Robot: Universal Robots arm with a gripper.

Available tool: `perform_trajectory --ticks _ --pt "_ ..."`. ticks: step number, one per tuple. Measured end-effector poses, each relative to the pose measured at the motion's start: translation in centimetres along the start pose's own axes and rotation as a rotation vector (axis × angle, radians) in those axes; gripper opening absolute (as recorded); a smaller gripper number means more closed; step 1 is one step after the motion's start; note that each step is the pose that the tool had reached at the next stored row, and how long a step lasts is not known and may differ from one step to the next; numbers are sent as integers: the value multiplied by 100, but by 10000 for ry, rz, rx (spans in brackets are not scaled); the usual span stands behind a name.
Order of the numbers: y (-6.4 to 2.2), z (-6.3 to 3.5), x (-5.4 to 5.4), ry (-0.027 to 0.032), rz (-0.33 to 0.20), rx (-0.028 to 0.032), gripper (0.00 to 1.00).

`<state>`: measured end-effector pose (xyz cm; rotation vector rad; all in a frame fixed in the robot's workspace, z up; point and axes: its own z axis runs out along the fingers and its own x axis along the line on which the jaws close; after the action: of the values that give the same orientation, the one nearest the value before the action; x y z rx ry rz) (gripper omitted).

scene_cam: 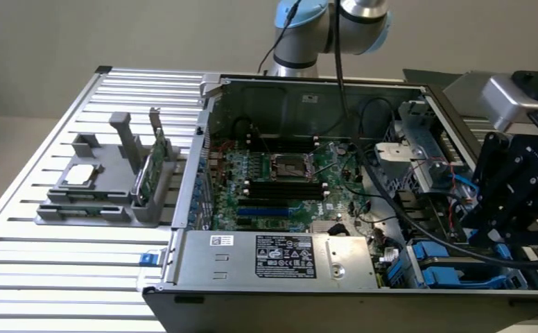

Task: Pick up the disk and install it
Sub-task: 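Insert the disk into the insertion slot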

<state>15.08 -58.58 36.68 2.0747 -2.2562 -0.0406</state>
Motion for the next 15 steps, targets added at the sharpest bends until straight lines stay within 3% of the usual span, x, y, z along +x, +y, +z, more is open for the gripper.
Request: perform_trajectory --ticks 15 --pt "0 0 0 -169 2371 -91 31"
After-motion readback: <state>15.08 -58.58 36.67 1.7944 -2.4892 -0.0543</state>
